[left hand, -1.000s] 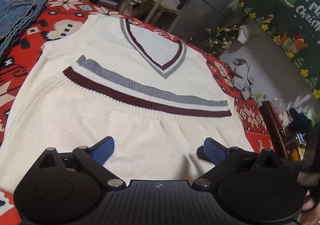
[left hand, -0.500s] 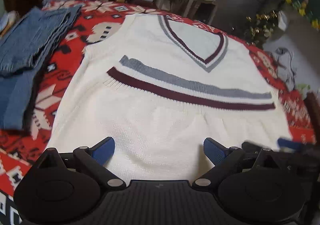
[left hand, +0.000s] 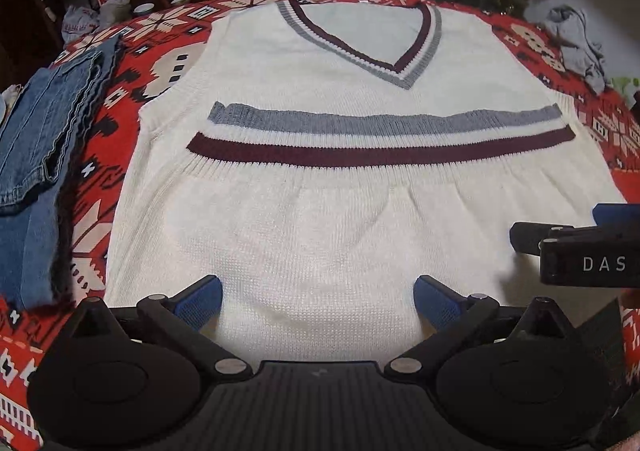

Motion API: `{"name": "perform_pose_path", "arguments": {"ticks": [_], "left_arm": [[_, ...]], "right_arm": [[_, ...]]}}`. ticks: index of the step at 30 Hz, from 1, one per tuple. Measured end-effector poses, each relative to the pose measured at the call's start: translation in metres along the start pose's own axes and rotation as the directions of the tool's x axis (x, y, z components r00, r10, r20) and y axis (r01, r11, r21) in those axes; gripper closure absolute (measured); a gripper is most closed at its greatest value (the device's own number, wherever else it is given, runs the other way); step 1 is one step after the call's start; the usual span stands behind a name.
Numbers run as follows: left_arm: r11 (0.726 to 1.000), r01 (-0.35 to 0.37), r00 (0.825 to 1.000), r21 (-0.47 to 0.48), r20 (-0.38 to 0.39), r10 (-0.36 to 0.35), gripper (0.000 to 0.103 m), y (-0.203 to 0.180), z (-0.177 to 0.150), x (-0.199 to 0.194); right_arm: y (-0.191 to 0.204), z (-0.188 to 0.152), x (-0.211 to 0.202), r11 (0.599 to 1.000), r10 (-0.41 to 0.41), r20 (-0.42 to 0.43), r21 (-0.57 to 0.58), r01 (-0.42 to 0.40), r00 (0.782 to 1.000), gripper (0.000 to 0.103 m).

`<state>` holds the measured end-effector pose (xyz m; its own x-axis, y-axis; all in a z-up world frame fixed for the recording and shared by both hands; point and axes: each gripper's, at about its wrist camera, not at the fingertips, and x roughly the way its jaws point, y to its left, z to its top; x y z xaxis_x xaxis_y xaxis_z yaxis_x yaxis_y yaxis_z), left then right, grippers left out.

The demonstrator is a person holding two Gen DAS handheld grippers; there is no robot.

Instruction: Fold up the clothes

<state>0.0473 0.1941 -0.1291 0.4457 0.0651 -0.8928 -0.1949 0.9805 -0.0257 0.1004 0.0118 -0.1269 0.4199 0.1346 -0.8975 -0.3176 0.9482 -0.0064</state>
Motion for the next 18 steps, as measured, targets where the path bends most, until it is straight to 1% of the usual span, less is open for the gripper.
{"name": "perform_pose_path", "arguments": {"ticks": [4, 11, 13, 15, 17, 18], "left_arm": [[1.000, -0.009, 1.000, 0.006, -0.030, 0.009, 0.000, -0.002, 0.004, 0.002], [0.997, -0.037, 0.999, -0.066, -0.019, 0.035, 0.000, -0.003, 0.006, 0.002], [0.998, -0.042, 0.999, -0.052, -0.031, 0.041, 0.000, -0.005, 0.008, 0.003], [0.999, -0.034, 0.998, -0.036, -0.057, 0.032, 0.000, -0.004, 0.010, 0.004], [0.999, -0.010, 0.997, -0.037, -0.076, 0.007, 0.002, 0.000, 0.013, 0.004], [0.999, 0.000, 0.997, -0.054, -0.075, -0.004, 0.003, 0.004, 0.014, 0.003]], "right_arm": [[0.001, 0.002, 0.001, 1.000, 0.005, -0.021, -0.008, -0.005, 1.000, 0.001], [0.000, 0.004, 0.001, 1.000, -0.003, -0.015, 0.031, 0.004, 1.000, 0.001], [0.000, 0.004, 0.002, 1.000, -0.004, -0.019, 0.025, 0.004, 1.000, 0.001], [0.000, 0.005, 0.002, 1.000, 0.000, -0.027, 0.023, 0.001, 1.000, 0.001], [-0.002, 0.006, 0.001, 1.000, 0.011, -0.032, 0.028, -0.010, 0.999, 0.001], [-0.003, 0.007, 0.001, 0.999, 0.016, -0.035, 0.031, -0.015, 0.999, 0.004]]}}
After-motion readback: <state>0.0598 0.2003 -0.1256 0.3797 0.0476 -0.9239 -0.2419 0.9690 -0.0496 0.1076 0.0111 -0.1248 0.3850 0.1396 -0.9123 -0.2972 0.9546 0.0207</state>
